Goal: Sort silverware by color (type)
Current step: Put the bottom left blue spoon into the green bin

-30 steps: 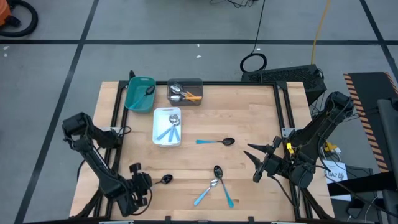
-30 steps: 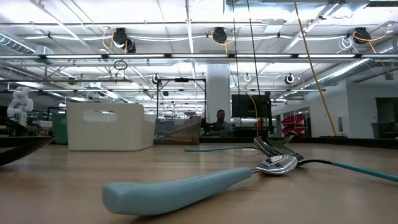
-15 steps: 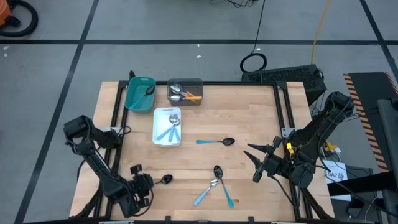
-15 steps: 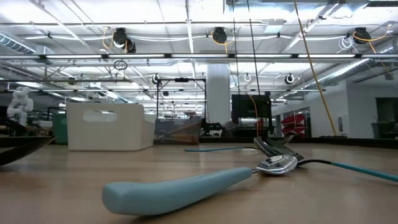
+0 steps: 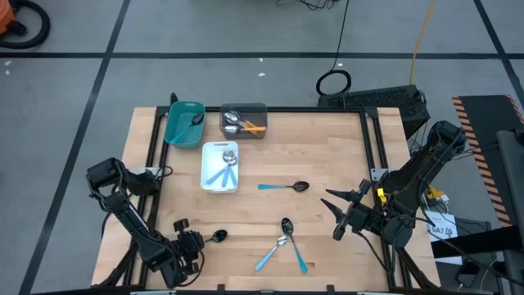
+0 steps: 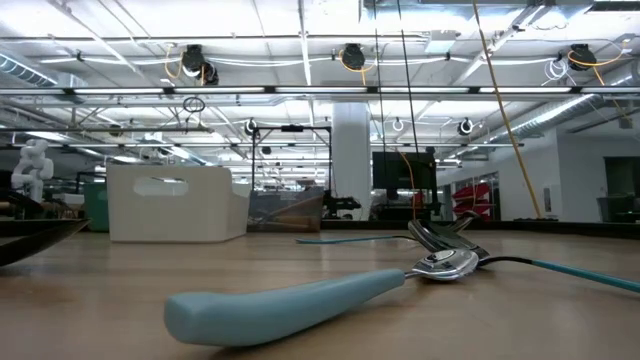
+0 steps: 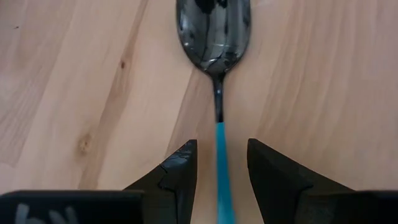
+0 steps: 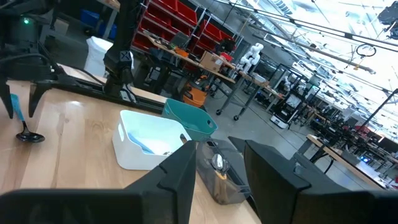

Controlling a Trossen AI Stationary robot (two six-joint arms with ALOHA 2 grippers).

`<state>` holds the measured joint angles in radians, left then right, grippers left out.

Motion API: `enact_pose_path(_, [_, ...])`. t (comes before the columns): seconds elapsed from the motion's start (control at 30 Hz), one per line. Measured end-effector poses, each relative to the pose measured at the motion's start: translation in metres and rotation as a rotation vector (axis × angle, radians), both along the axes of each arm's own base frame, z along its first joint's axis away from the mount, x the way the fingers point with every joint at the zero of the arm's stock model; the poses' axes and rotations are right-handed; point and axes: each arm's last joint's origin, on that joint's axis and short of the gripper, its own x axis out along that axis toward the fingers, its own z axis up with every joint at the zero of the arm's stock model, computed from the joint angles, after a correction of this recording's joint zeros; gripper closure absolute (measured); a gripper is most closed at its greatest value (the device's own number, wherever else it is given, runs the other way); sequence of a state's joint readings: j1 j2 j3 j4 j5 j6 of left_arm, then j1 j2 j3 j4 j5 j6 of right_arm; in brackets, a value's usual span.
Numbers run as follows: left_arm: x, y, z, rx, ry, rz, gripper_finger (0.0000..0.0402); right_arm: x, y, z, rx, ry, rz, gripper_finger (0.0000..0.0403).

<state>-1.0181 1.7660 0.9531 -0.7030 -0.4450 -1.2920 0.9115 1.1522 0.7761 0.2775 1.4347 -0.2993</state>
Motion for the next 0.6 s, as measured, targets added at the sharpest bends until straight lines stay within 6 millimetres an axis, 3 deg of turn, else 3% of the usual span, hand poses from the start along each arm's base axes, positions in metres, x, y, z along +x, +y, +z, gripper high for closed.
enact_pose_path(0.6, [0.0053, 0.0068, -0.0058, -0.025, -0.003, 0.027, 0.0276, 0.0000, 0.0000, 0.0000, -0.003, 0.001, 0.000, 0.0273])
